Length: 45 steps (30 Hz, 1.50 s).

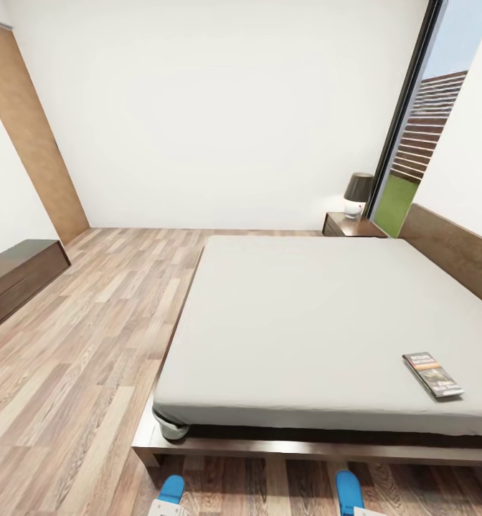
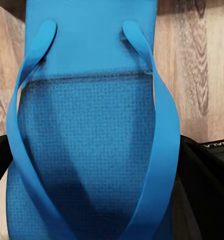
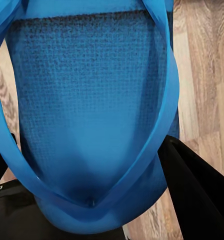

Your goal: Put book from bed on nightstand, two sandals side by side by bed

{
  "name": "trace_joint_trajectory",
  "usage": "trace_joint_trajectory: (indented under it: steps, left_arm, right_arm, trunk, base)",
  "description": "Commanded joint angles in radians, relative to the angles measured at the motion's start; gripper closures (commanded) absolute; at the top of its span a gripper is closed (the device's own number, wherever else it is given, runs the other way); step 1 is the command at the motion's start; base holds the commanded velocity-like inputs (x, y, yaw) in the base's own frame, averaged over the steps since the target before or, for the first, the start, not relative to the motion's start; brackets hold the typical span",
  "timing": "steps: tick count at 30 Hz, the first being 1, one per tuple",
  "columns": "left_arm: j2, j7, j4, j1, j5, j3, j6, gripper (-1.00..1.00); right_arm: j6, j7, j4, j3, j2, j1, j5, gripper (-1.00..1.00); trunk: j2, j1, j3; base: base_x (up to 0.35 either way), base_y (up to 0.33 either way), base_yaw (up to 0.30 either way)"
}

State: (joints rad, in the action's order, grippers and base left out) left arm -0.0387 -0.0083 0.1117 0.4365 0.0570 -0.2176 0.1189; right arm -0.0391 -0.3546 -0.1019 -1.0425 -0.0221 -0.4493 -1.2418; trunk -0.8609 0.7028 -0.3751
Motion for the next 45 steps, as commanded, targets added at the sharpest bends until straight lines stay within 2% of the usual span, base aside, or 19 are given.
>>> trace_joint_trajectory:
  steps: [1,12,36,45]
  left_arm:
    - [0.0,-0.001,0.002,0.0,0.006,-0.006,0.006,1.0]
    - [0.0,-0.001,0.002,0.0,0.006,-0.008,0.005,1.0]
    - [0.004,0.001,-0.009,0.004,0.005,0.0,0.008,1.0]
    - [0.016,0.002,0.02,-0.048,0.013,-0.003,0.009,1.0]
  right_arm:
    - [-0.005,-0.009,-0.001,-0.009,-0.001,0.0,-0.006,1.0]
    - [0.007,0.0,0.02,-0.013,0.003,0.004,-0.002,1.0]
    - [-0.001,-0.002,0.014,-0.012,0.007,0.014,-0.008,1.0]
    - [-0.001,-0.007,0.007,0.005,-0.001,0.04,0.001,1.0]
  trunk:
    - [-0.008,0.004,-0.004]
    - [-0.085,0.046,-0.039]
    - [-0.085,0.046,-0.039]
    - [-0.085,0.046,-0.039]
  base:
    - [0.0,0.0,0.0]
    - [0.0,0.0,0.0]
    - [0.0,0.0,0.0]
    - [0.0,0.0,0.0]
